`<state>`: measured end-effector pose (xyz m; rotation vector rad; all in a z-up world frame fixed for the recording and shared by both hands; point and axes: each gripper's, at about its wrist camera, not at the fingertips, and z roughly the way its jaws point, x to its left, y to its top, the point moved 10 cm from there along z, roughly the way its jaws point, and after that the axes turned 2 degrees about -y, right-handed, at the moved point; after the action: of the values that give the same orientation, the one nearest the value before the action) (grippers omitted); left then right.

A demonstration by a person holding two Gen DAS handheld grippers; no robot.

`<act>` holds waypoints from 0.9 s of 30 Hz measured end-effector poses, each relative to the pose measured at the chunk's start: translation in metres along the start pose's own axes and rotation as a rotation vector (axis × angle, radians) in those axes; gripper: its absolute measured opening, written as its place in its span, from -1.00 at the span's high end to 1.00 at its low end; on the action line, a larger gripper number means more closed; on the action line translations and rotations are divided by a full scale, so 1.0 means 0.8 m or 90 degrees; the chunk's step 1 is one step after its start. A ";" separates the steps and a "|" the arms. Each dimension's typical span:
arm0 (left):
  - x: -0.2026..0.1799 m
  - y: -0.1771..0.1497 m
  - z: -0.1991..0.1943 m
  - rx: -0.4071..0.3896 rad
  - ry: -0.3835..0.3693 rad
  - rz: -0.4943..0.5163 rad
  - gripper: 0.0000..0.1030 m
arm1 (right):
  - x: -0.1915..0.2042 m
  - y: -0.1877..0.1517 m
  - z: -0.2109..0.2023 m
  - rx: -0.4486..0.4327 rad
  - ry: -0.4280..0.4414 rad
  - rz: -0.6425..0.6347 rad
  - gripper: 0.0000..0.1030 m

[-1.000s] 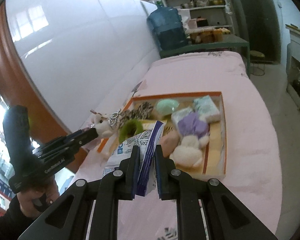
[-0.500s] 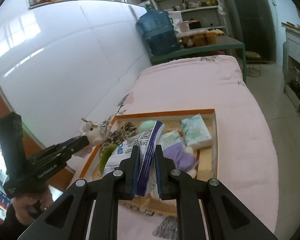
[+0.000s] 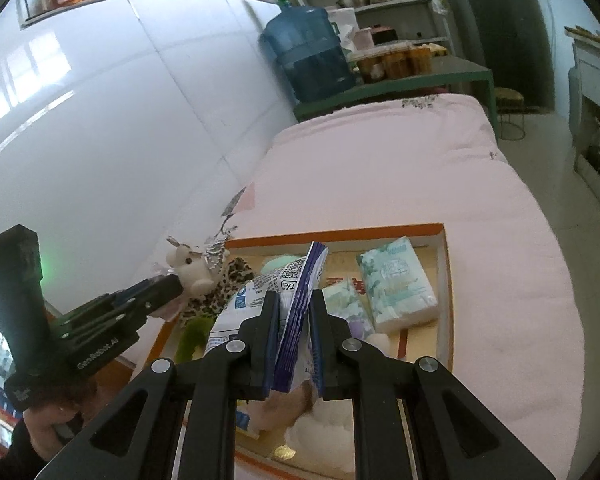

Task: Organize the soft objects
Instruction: 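Carry the wipes packet and bunny over the box lid and lower them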

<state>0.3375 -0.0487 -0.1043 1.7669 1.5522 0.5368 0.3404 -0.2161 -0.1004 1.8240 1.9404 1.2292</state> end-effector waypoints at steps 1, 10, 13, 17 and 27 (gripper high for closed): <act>0.000 -0.001 0.003 0.003 0.001 -0.001 0.54 | -0.001 -0.001 0.004 0.003 0.001 0.002 0.71; 0.013 -0.019 0.048 0.046 0.022 -0.005 0.54 | -0.018 -0.009 0.034 0.026 -0.007 0.010 0.70; 0.015 -0.022 0.053 0.049 0.024 -0.002 0.53 | -0.023 -0.013 0.039 0.031 -0.005 0.015 0.68; 0.011 -0.025 0.057 0.052 0.020 0.006 0.46 | -0.026 -0.016 0.043 0.034 -0.005 0.012 0.63; 0.008 -0.022 0.053 0.039 0.008 0.010 0.09 | -0.023 -0.018 0.036 0.026 -0.022 0.001 0.02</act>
<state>0.3571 -0.0526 -0.1463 1.8265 1.5796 0.5145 0.3526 -0.2187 -0.1348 1.8553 1.9596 1.1583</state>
